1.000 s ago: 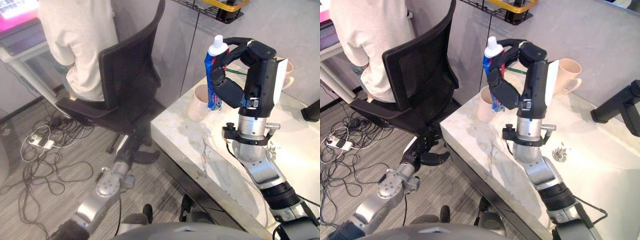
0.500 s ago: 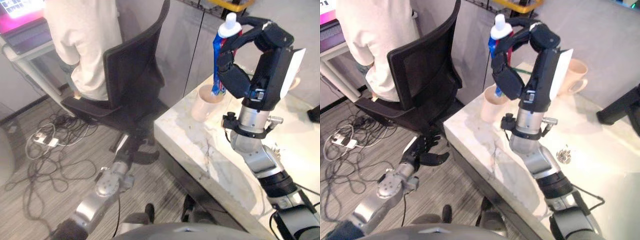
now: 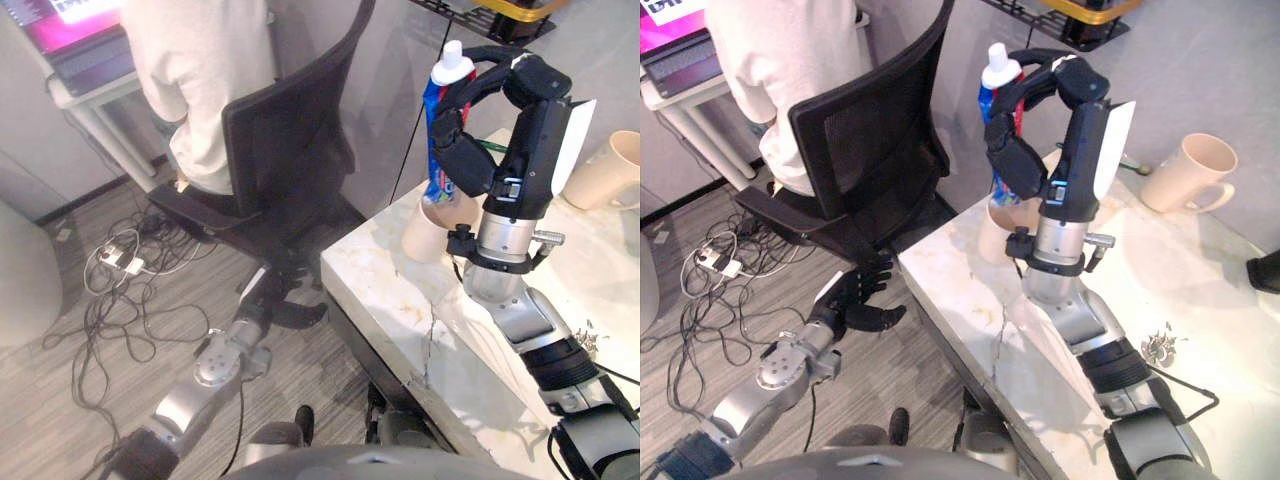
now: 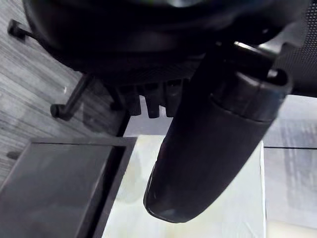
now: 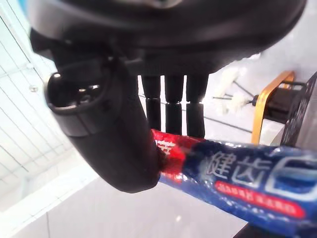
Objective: Organize the bathroom.
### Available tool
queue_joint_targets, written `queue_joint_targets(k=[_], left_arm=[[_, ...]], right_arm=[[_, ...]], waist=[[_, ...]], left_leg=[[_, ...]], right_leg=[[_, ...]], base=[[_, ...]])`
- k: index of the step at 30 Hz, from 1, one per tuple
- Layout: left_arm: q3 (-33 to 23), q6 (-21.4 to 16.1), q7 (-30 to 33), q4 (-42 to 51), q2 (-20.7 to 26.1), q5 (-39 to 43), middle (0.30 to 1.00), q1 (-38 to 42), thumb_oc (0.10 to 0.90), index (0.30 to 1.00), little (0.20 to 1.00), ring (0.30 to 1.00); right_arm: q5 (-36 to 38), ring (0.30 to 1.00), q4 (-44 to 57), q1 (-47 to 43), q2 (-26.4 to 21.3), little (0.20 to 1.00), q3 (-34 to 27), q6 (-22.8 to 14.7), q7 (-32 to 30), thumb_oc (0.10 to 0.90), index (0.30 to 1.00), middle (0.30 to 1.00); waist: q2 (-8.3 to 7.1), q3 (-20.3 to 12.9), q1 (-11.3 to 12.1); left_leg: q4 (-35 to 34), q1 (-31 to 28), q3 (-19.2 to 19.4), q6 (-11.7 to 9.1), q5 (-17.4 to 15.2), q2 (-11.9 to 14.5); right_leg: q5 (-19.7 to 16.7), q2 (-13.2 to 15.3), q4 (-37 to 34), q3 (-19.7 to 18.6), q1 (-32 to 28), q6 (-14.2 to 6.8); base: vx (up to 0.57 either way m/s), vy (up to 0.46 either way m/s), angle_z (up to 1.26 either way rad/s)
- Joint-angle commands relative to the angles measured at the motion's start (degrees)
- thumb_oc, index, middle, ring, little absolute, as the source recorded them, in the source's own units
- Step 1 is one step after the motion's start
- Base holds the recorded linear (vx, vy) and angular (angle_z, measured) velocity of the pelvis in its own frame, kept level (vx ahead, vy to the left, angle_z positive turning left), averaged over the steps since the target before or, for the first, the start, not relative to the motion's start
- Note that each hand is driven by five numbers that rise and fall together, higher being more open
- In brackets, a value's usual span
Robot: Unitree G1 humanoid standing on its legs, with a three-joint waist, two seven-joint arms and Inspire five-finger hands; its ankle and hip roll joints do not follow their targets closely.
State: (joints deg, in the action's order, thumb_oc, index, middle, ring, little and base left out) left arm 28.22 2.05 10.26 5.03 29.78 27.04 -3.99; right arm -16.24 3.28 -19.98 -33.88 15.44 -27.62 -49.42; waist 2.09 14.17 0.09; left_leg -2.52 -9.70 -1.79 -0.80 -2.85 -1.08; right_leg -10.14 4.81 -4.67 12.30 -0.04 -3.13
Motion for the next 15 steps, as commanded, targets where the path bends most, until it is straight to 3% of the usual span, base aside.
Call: queue_joint_targets(k=[1,9,15], left_arm=[[-1.02,-7.44,0.64,6.12,1.78,0.0,0.9,0.63,0.8,0.9,0.9,0.9],[-0.35,-8.46,1.08,6.17,1.2,-0.38,0.9,0.29,0.8,0.9,0.9,0.9],[-0.71,-8.41,1.2,6.48,0.83,-1.3,0.9,-0.3,0.8,0.9,0.9,0.9]], right_arm=[[0.26,0.3,6.5,-2.8,-1.66,0.3,-2.42,-0.79,-2.83,0.4,0.3,0.3],[0.14,0.3,10.57,-1.8,-3.13,0.3,-3.36,-0.61,-1.37,0.4,0.3,0.3],[7.22,0.3,10.21,1.03,-3.56,0.3,-2.76,-0.65,6.54,0.4,0.3,0.3]], waist=[[-1.29,-5.13,0.94],[-1.16,-5.51,0.35],[-1.5,-5.67,0.21]], left_leg=[[3.97,1.13,6.84,0.86,-5.91,-1.36],[5.06,1.86,7.02,0.86,-6.2,-1.56],[5.89,2.39,7.26,0.92,-6.53,-1.71]], right_leg=[[8.25,-0.46,1.28,0.09,-2.37,-5.9],[9.38,-1.2,1.5,-0.61,-2.97,-5.3],[9.27,-1.13,1.41,-0.79,-2.87,-5.39]], base=[[0.03,-0.02,0.01],[0.02,-0.004,-0.01],[0.0,0.0,0.0]])
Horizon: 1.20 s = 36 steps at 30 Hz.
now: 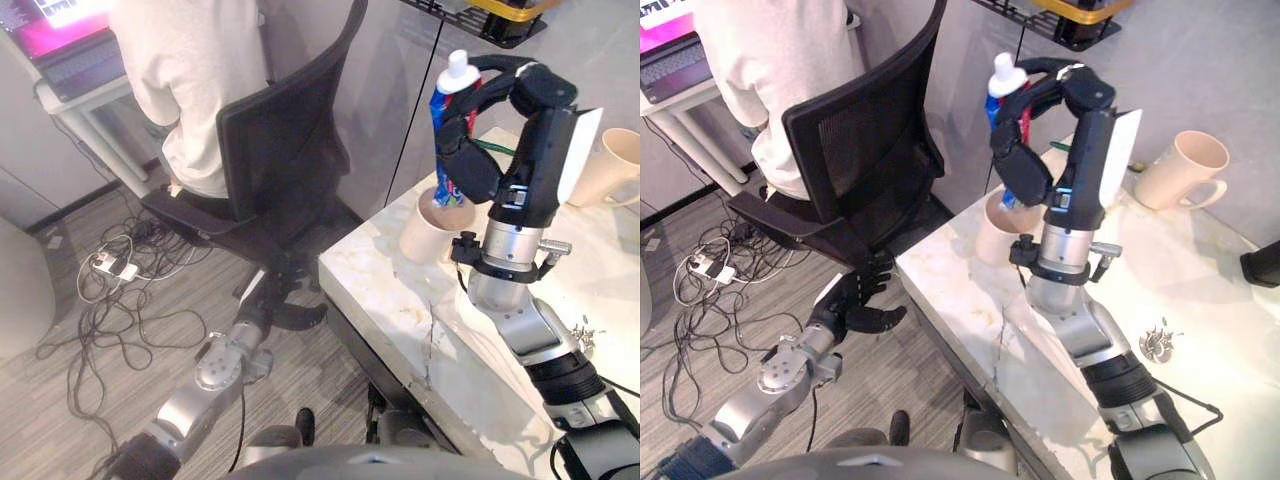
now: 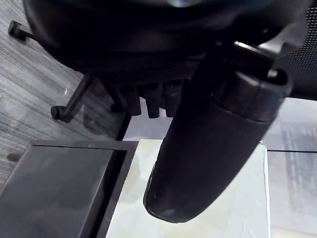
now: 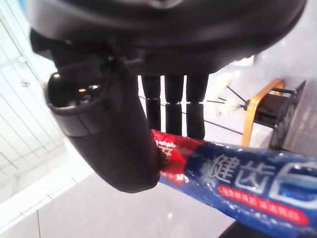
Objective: Organize the bathroom.
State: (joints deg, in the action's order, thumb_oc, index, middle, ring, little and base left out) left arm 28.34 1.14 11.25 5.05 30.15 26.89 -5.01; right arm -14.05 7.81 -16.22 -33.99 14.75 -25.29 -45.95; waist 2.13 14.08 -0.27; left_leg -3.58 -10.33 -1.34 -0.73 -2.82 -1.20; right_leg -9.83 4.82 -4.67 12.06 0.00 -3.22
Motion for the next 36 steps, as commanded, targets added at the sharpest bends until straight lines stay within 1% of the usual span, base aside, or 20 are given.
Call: queue_joint_targets(k=[1,4,9,15,16,17,24,26,36], left_arm=[[-0.92,-7.47,0.22,6.49,0.42,-1.21,0.9,0.63,0.8,0.9,0.9,0.9],[-1.41,-7.59,0.36,6.65,0.52,-1.35,0.9,0.21,0.8,0.9,0.9,0.9],[-1.74,-8.31,0.18,6.09,0.33,-1.4,0.9,-0.21,0.8,0.9,0.9,0.9],[-1.83,-8.65,0.66,5.99,-0.15,-1.94,0.9,-0.33,0.8,0.9,0.9,0.9],[-1.97,-8.54,0.81,6.08,-0.22,-2.0,0.9,-0.27,0.8,0.9,0.9,0.9],[-1.99,-8.58,0.81,6.01,-0.27,-2.05,0.9,-0.21,0.8,0.9,0.9,0.9],[-2.03,-8.71,1.09,6.04,-0.63,-2.83,0.9,-0.19,0.8,0.9,0.9,0.9],[-2.13,-8.72,1.0,6.06,-0.6,-2.78,0.9,0.04,0.8,0.9,0.9,0.9],[-2.33,-8.48,1.07,6.33,-0.91,-3.13,0.9,0.64,0.8,0.9,0.9,0.9]], right_arm=[[5.6,0.3,5.79,-2.48,-3.51,0.3,-2.09,-2.86,3.57,0.4,0.3,0.3],[7.42,0.3,6.27,-0.32,-3.17,0.3,-2.02,-2.87,6.0,0.4,0.3,0.3],[8.69,0.3,6.34,1.42,-2.57,0.3,-1.96,-3.23,8.02,0.4,0.3,0.3],[9.41,0.3,7.18,3.07,-1.48,0.3,-1.67,-3.0,8.62,0.4,0.3,0.3],[10.29,0.82,7.19,3.34,-1.41,0.82,-1.82,-2.58,9.09,0.747,0.82,0.82],[10.79,0.9,7.16,3.56,-1.34,0.9,-1.93,-2.24,9.2,0.8,0.9,0.9],[12.4,0.9,7.07,5.76,-0.73,0.9,-2.62,-0.85,9.9,0.8,0.9,0.9],[13.13,0.9,6.78,6.15,-0.64,0.9,-2.75,0.47,10.02,0.8,0.9,0.9],[13.17,0.9,5.8,7.46,-0.2,0.9,-3.27,3.2,9.8,0.8,0.9,0.9]], waist=[[-1.54,-5.59,0.54],[-1.46,-5.32,0.2],[-1.36,-5.3,-0.13],[-1.26,-5.25,-0.57],[-1.24,-5.3,-0.71],[-1.24,-5.35,-0.77],[-1.26,-5.22,-1.3],[-1.25,-5.23,-1.46],[-1.33,-5.04,-2.18]], left_leg=[[6.98,3.06,6.84,0.86,-6.56,-1.58],[6.86,3.07,7.05,0.91,-6.48,-1.49],[6.38,2.76,7.34,0.89,-6.27,-1.46],[6.38,2.83,8.01,0.98,-6.24,-1.42],[6.37,2.88,8.16,0.97,-6.19,-1.4],[6.35,2.91,8.19,0.98,-6.16,-1.41],[6.41,2.85,8.56,1.18,-6.24,-1.51],[6.34,2.86,8.57,1.28,-6.18,-1.64],[5.5,2.3,9.09,1.56,-6.11,-1.78]], right_leg=[[8.96,-1.15,1.43,-0.58,-2.88,-5.28],[9.06,-1.31,1.66,-0.77,-2.71,-5.23],[8.85,-1.35,1.27,-0.7,-2.92,-5.25],[8.98,-1.43,1.3,-1.0,-2.89,-5.2],[9.04,-1.44,1.4,-1.09,-2.83,-5.2],[9.07,-1.46,1.44,-1.15,-2.82,-5.2],[9.03,-1.41,1.72,-1.49,-2.69,-5.29],[9.01,-1.47,1.76,-1.78,-2.65,-5.31],[8.03,-1.21,1.56,-2.04,-1.94,-5.82]], base=[[0.0,0.0,0.0],[0.0,0.0,0.0],[-0.01,0.005,-0.05],[-0.03,0.012,-0.05],[-0.04,0.024,0.0],[-0.04,0.022,0.0],[-0.04,0.018,-0.02],[-0.06,0.028,-0.07],[-0.06,0.025,-0.06]])
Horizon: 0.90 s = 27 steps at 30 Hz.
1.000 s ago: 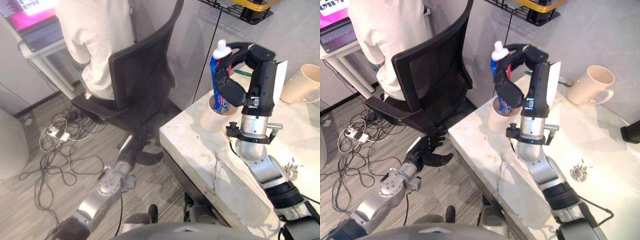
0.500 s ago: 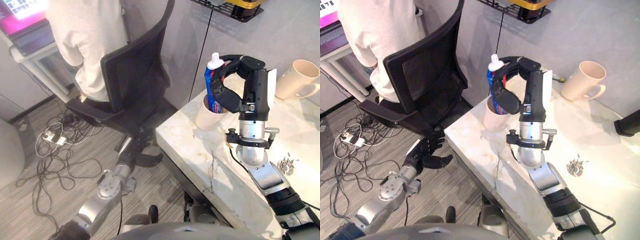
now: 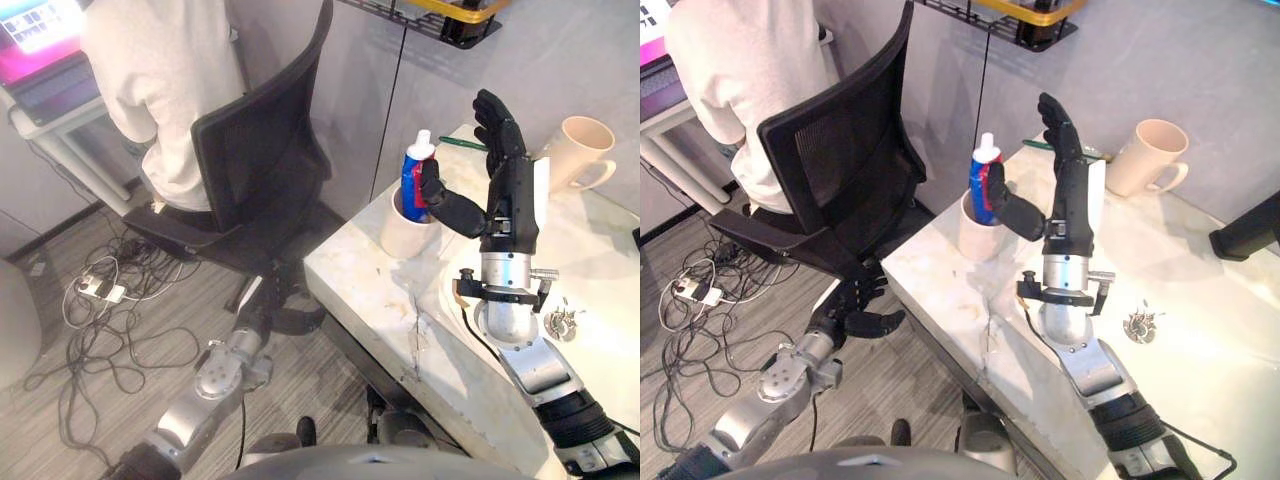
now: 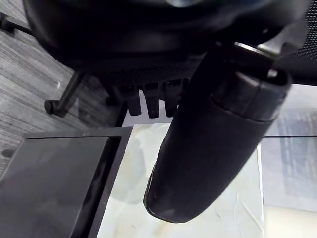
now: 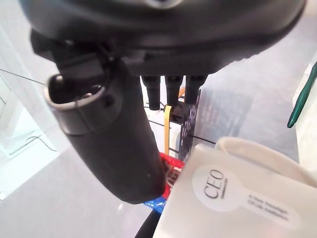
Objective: Organize the bathroom.
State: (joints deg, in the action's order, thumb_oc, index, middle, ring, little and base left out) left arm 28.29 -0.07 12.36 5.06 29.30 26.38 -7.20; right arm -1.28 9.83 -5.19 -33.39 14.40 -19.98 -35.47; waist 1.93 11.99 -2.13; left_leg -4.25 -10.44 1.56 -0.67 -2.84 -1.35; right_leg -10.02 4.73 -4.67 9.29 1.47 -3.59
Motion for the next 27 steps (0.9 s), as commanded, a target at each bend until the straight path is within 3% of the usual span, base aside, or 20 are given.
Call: queue_joint_targets(k=[1,14,27], left_arm=[[-2.09,-7.37,0.16,6.27,-0.08,-2.54,0.9,3.07,0.8,0.9,0.9,0.9],[-2.09,-7.75,2.91,6.44,-1.16,-3.13,0.9,5.09,0.8,0.9,0.9,0.9],[-1.05,-5.52,7.08,6.04,-2.51,-4.91,0.9,9.52,0.8,0.9,0.9,0.9]], right_arm=[[0.6,0.9,3.54,-3.8,-0.94,0.9,-2.82,-1.44,-0.78,0.8,0.9,0.9],[6.01,0.9,8.52,-2.64,-3.15,0.9,-6.59,5.95,2.23,0.8,0.9,0.9],[9.34,0.9,13.96,-0.25,-2.94,0.9,-10.47,6.65,2.48,0.8,0.9,0.9]], waist=[[-1.14,-2.96,-0.37],[-1.84,-2.82,-1.75],[-2.69,-1.75,-3.82]], left_leg=[[5.99,2.32,6.27,1.54,-6.03,-1.67],[4.48,1.82,6.98,1.96,-5.53,-1.76],[2.08,1.27,7.19,3.18,-4.82,-2.36]], right_leg=[[8.03,-1.07,1.47,0.73,-3.3,-5.53],[7.68,-1.05,2.26,-0.39,-2.4,-6.04],[6.34,0.2,5.72,-2.34,1.63,-8.17]], base=[[-0.06,0.035,-0.02],[-0.09,0.06,-0.03],[-0.14,0.088,-0.09]])
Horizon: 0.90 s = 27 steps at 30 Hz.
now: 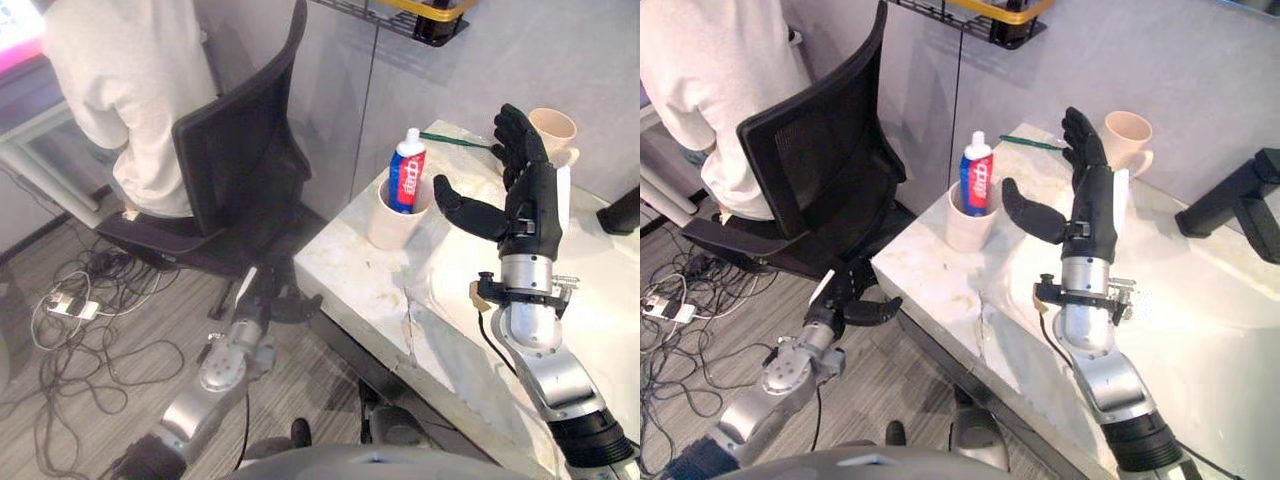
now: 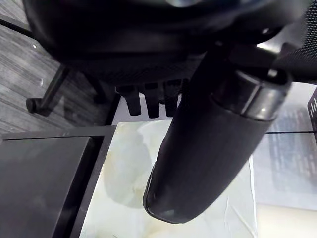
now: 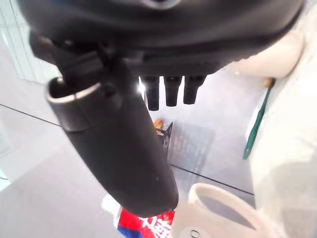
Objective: Organize the bathroom.
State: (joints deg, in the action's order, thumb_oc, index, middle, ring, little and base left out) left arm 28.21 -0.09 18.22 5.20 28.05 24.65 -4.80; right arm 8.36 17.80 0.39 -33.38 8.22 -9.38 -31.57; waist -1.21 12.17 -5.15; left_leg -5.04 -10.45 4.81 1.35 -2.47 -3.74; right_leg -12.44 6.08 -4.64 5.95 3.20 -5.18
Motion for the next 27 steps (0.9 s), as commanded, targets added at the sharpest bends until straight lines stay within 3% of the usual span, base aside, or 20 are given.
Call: queue_joint_targets(k=[1,8,11,13,16,18,19,23,25,27], left_arm=[[-0.93,-5.43,1.39,5.9,-1.29,-3.22,0.9,7.22,0.8,0.9,0.9,0.9],[-0.3,-3.46,2.77,3.92,-1.89,-3.79,0.9,9.05,0.8,0.9,0.9,0.9],[-0.14,-2.16,3.35,1.97,-2.27,-2.96,0.9,9.21,0.8,0.9,0.9,0.9],[-0.32,-2.06,3.53,1.24,-2.28,-2.21,0.9,9.23,0.8,0.9,0.9,0.9],[-0.67,-3.09,3.26,-1.02,-2.33,-2.64,0.9,9.78,0.8,0.9,0.9,0.9],[-0.67,-3.81,3.11,-2.03,-2.53,-3.76,0.9,10.14,0.8,0.9,0.9,0.9],[-0.88,-4.83,2.08,-3.08,-2.44,-4.74,0.9,10.24,0.8,0.9,0.9,0.9],[-1.29,-6.35,-0.27,-5.09,-2.13,-5.86,0.9,9.65,0.8,0.9,0.9,0.9],[-2.14,-7.73,-5.59,-8.89,-2.18,-1.61,0.9,8.31,0.8,0.9,0.9,0.9],[-2.26,-7.44,-7.63,-10.0,-2.01,-1.72,0.9,8.14,0.8,0.9,0.9,0.9]], right_arm=[[-0.35,0.9,6.07,-5.77,-2.91,0.9,-4.37,-3.9,-1.62,0.8,0.9,0.9],[0.21,0.9,6.66,-5.64,-3.01,0.9,-7.58,-3.11,-4.58,0.8,0.9,0.9],[2.57,0.9,6.65,-4.89,-3.27,0.9,-10.77,-3.7,-6.67,0.8,0.9,0.9],[3.92,0.9,6.64,-4.69,-3.33,0.9,-11.78,-4.05,-7.74,0.8,0.9,0.9],[7.41,0.9,5.45,-4.7,-3.05,0.9,-14.06,-6.02,-11.93,0.8,0.9,0.9],[7.68,0.9,4.31,-4.93,-3.02,0.9,-14.69,-6.79,-13.96,0.8,0.9,0.9],[7.86,0.9,2.98,-5.13,-2.89,0.9,-15.78,-7.39,-16.63,0.8,0.9,0.9],[7.88,0.9,1.37,-5.84,-2.67,0.9,-17.57,-7.65,-24.08,0.8,0.9,0.9],[5.88,0.9,0.18,-5.76,-2.49,0.9,-19.99,-9.15,-32.39,0.8,0.9,0.9],[4.87,0.9,0.15,-5.83,-2.86,0.9,-21.04,-9.4,-34.4,0.8,0.9,0.9]], waist=[[0.42,-1.89,-0.83],[-0.41,-0.88,-1.81],[-0.79,-0.46,-1.87],[-0.69,-0.32,-1.65],[0.52,-0.18,-0.54],[0.62,-0.37,0.03],[0.49,-0.85,0.53],[-0.25,-1.61,1.53],[-0.71,-2.14,1.58],[-0.6,-2.23,1.52]], left_leg=[[2.81,1.27,3.96,1.21,-5.16,-0.01],[0.94,0.32,4.72,1.58,-4.98,-0.71],[0.15,0.8,5.77,1.68,-4.4,-0.38],[0.09,1.09,6.78,1.92,-4.16,0.02],[0.04,3.18,9.41,2.27,-2.33,1.91],[0.04,4.01,10.14,2.02,-1.71,2.38],[0.04,5.06,11.09,1.57,-1.0,2.8],[0.3,7.09,13.42,0.5,0.03,3.05],[0.8,8.45,14.26,-1.13,0.91,3.15],[0.99,8.79,14.16,-1.51,1.62,3.51]], right_leg=[[8.7,-1.08,5.79,0.95,0.02,-6.66],[5.31,0.5,7.24,0.86,2.39,-8.1],[4.67,0.98,10.15,2.84,3.21,-8.29],[5.66,1.08,12.79,4.4,3.31,-8.08],[11.88,0.46,20.8,8.26,2.14,-6.27],[14.07,-0.04,21.29,9.0,0.99,-5.79],[16.53,-1.43,20.26,9.19,-1.15,-5.17],[19.64,-4.48,13.26,7.85,-6.95,-3.8],[17.76,-5.51,4.24,5.97,-10.64,-3.23],[16.6,-5.89,2.96,5.52,-10.4,-2.8]], base=[[-0.13,0.087,-0.14],[-0.13,0.092,-0.03],[-0.19,0.046,-0.15],[-0.23,0.034,-0.31],[-0.26,0.037,-0.29],[-0.2,0.004,-0.44],[-0.1,-0.008,-0.38],[-0.1,-0.051,-0.32],[-0.07,-0.084,-0.36],[-0.08,-0.034,-0.35]])
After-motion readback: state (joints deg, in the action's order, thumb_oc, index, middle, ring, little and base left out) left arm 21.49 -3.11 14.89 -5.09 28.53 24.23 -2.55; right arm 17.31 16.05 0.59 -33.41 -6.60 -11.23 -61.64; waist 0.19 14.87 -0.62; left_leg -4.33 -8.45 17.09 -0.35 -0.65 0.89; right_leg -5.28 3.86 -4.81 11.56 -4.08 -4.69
